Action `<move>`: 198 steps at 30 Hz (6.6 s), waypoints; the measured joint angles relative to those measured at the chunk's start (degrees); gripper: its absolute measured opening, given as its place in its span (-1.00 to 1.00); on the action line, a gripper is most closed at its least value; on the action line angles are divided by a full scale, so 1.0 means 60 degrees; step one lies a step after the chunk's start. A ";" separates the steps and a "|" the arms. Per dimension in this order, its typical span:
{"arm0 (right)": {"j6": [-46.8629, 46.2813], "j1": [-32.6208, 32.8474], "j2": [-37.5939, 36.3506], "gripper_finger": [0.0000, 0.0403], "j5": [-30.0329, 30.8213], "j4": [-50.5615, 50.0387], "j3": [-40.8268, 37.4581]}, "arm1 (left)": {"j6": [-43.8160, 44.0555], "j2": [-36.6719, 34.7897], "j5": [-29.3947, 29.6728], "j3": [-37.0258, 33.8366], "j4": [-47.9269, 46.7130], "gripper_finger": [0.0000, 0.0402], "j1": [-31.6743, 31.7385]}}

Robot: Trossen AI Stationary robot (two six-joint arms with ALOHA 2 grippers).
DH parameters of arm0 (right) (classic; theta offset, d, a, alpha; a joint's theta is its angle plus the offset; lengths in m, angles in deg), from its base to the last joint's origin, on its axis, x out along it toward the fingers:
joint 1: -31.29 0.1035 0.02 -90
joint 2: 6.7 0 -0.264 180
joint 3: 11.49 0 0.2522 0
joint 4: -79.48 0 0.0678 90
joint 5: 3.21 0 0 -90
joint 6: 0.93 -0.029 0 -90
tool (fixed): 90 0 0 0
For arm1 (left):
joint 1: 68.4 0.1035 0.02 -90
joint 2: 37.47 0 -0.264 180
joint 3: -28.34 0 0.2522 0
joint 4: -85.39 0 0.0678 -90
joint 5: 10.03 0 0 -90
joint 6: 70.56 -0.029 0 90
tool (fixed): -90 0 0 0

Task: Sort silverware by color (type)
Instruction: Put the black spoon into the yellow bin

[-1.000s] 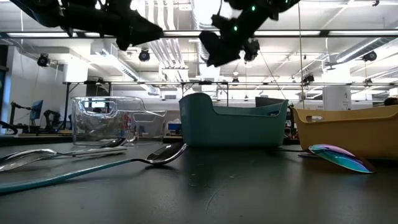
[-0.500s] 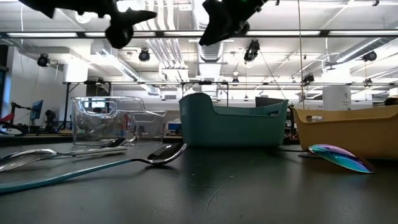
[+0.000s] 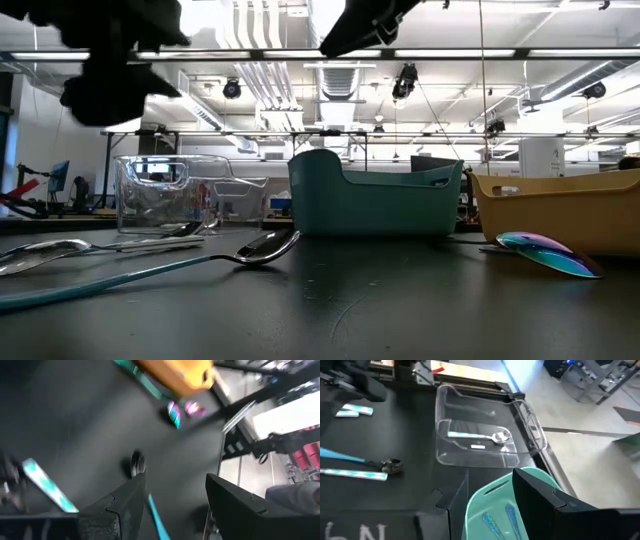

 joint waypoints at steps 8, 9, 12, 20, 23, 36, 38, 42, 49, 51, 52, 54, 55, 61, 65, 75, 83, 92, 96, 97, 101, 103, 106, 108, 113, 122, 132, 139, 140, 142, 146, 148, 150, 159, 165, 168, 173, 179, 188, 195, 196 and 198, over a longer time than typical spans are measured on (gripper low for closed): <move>-0.0270 0.0022 -0.0082 -0.28 -0.0028 -0.1004 -0.0002 | 0.1497 0.1444 -0.0729 0.0003 -0.0203 -0.05 -0.0278; -0.0273 0.0022 -0.0095 -0.28 -0.0030 -0.1090 -0.0004 | 0.1620 0.1563 -0.0870 0.0022 -0.0396 -0.05 -0.0278; -0.0328 0.0022 -0.0139 -0.28 -0.0030 -0.1267 -0.0007 | 0.1890 0.1842 -0.1099 0.0280 -0.1425 -0.05 -0.0278; -0.0481 0.0022 -0.0306 -0.28 -0.0037 -0.1670 -0.0007 | 0.1813 0.2263 -0.0902 0.1319 -0.4278 -0.05 -0.0278; -0.0448 0.0022 -0.0306 -0.28 -0.0037 -0.1844 -0.0007 | 0.1755 0.2350 -0.0654 0.1331 -0.4365 -0.05 -0.0271; -0.1101 0.0018 -0.0466 -0.28 -0.0802 -0.3010 0.0164 | 0.1830 0.2765 0.0664 0.1365 -0.4309 -0.05 -0.0267; -0.1187 0.0018 -0.0466 -0.28 -0.0799 -0.2999 0.0164 | 0.1882 0.2961 0.0693 0.1544 -0.4303 -0.05 -0.0267; -0.1260 0.0018 -0.0466 -0.28 -0.0797 -0.2999 0.0146 | 0.1879 0.3613 0.1061 0.2143 -0.4574 -0.05 -0.0278; -0.1518 0.0072 -0.0467 -0.28 -0.0789 -0.3079 0.0146 | 0.1815 0.4948 0.1366 0.3454 -0.6850 -0.05 -0.0276; -0.1519 0.0131 -0.0470 -0.28 -0.0795 -0.3143 0.0142 | 0.1815 0.5237 0.1378 0.3773 -0.7488 -0.05 -0.0274; -0.1515 0.0143 -0.0469 -0.28 -0.0796 -0.3142 0.0142 | 0.1819 0.5349 0.1388 0.3899 -0.7759 -0.05 -0.0275; -0.1509 0.0152 -0.0469 -0.28 -0.0802 -0.3134 0.0141 | 0.1819 0.5502 0.1389 0.4043 -0.7942 -0.05 -0.0274; -0.1512 0.0148 -0.0469 -0.28 -0.0798 -0.3131 0.0138 | 0.1826 0.5530 0.1389 0.4074 -0.7912 -0.05 -0.0274; -0.1515 0.0145 -0.0470 -0.28 -0.0784 -0.3121 0.0116 | 0.2046 0.5537 0.1430 0.4022 -0.7655 -0.05 -0.0278; -0.1518 0.0145 -0.0469 -0.28 -0.0791 -0.3114 0.0031 | 0.2161 0.5537 0.1506 0.3814 -0.7125 -0.05 -0.0322; -0.1668 0.0167 -0.0441 -0.28 -0.0773 -0.2941 -0.0075 | 0.2575 0.5537 0.1948 0.3556 -0.7047 -0.05 -0.0573; -0.1701 0.0207 -0.0437 -0.28 -0.0773 -0.2941 -0.0109 | 0.2657 0.5537 0.2272 0.2997 -0.5911 -0.05 -0.0584; -0.1770 0.0207 -0.0433 -0.28 -0.0773 -0.2843 -0.0109 | 0.3005 0.5540 0.2408 0.2620 -0.5678 -0.19 -0.0667; -0.1759 0.0207 -0.0433 -0.28 -0.0773 -0.2766 -0.0109 | 0.3351 0.5529 0.2608 0.2388 -0.5479 -0.41 -0.0765; -0.1759 0.0207 -0.0433 -0.28 -0.0773 -0.2766 -0.0109 | 0.3440 0.5526 0.2618 0.2366 -0.5479 -0.47 -0.0787; -0.1767 0.0207 -0.0431 -0.28 -0.0773 -0.2744 -0.0150 | 0.3765 0.5522 0.2774 0.2295 -0.5476 -0.69 -0.0857; -0.1763 0.0207 -0.0430 -0.28 -0.0773 -0.2728 -0.0202 | 0.3849 0.5522 0.2797 0.2281 -0.5472 -0.80 -0.0861; -0.1763 0.0207 -0.0430 -0.28 -0.0773 -0.2726 -0.0262 | 0.3909 0.5523 0.2792 0.2277 -0.5455 -0.95 -0.0862; -0.1763 0.0207 -0.0430 -0.28 -0.0773 -0.2727 -0.0273 | 0.3948 0.5524 0.2798 0.2277 -0.5450 -0.98 -0.0878; -0.1803 0.0212 -0.0430 -0.28 -0.0777 -0.2726 -0.0277 | 0.3965 0.5534 0.2886 0.2322 -0.5494 -0.99 -0.0983; -0.2093 0.0643 -0.0430 -0.28 -0.0776 -0.1686 -0.0696 | 0.2755 0.5386 0.3824 0.3149 -0.5654 -1.00 -0.1345; -0.2091 0.0852 -0.0423 -0.28 -0.0777 0.1414 -0.1994 | 0.0076 0.5110 0.7248 0.4812 -0.6948 -1.00 -0.1339; -0.1943 0.0856 -0.0423 -0.28 -0.0781 0.5269 -0.3408 | -0.2328 0.5103 1.0229 0.5979 -0.7075 -1.00 -0.1031; -0.1867 0.0856 -0.0423 -0.28 -0.0781 0.5866 -0.3609 | -0.2581 0.5103 1.0498 0.6120 -0.7097 -1.00 -0.0966; -0.1752 0.0856 -0.0423 -0.28 -0.0778 0.7047 -0.4009 | -0.3031 0.5098 1.0872 0.6369 -0.7139 -1.00 -0.0829; -0.1607 0.0852 -0.0423 -0.28 -0.0773 0.8894 -0.4663 | -0.3472 0.5096 1.1197 0.6669 -0.7151 -1.00 -0.0545; -0.1512 0.0852 -0.0423 -0.28 -0.0766 0.9693 -0.4919 | -0.3519 0.5097 1.1335 0.6736 -0.7167 -1.00 -0.0417; -0.1512 0.0852 -0.0423 -0.28 -0.0721 1.0217 -0.5093 | -0.3521 0.5096 1.1392 0.6755 -0.7169 -1.00 -0.0325; -0.1253 0.0827 -0.0423 -0.28 -0.0689 1.0819 -0.5116 | -0.3489 0.5099 1.1334 0.6761 -0.7002 -1.00 -0.0234; -0.0539 0.0827 -0.0423 -0.28 -0.0697 1.0683 -0.5107 | -0.4292 0.5100 1.0216 0.6763 -0.6967 -1.00 -0.0234; -0.0870 0.0827 -0.0423 -0.28 -0.0697 1.0712 -0.5107 | -0.4275 0.5100 1.0154 0.6747 -0.6962 -1.00 -0.0234; -0.2002 0.0827 -0.0423 -0.28 -0.0717 1.0720 -0.5106 | -0.4523 0.5254 1.0452 0.6747 -0.6965 -1.00 -0.0199; -0.2522 0.0759 -0.0423 -0.28 -0.0700 1.0770 -0.5104 | -0.4991 0.5571 1.0781 0.6732 -0.6839 -1.00 -0.0154; -0.1265 0.0721 -0.0423 -0.28 -0.0957 1.0380 -0.5096 | -0.6506 0.6151 1.0921 0.7224 -0.6218 -1.00 -0.0147; -0.0753 0.0721 -0.0423 -0.28 -0.1287 1.0355 -0.5096 | -0.7015 0.6524 1.0998 0.7749 -0.6191 -1.00 -0.0122; -0.0738 0.0721 -0.0423 -0.28 -0.1293 1.0362 -0.5096 | -0.7012 0.6584 1.0999 0.7797 -0.6178 -1.00 -0.0121; -0.0693 0.0721 -0.0423 -0.28 -0.1316 1.0370 -0.5096 | -0.7007 0.6692 1.1035 0.7874 -0.6186 -1.00 -0.0121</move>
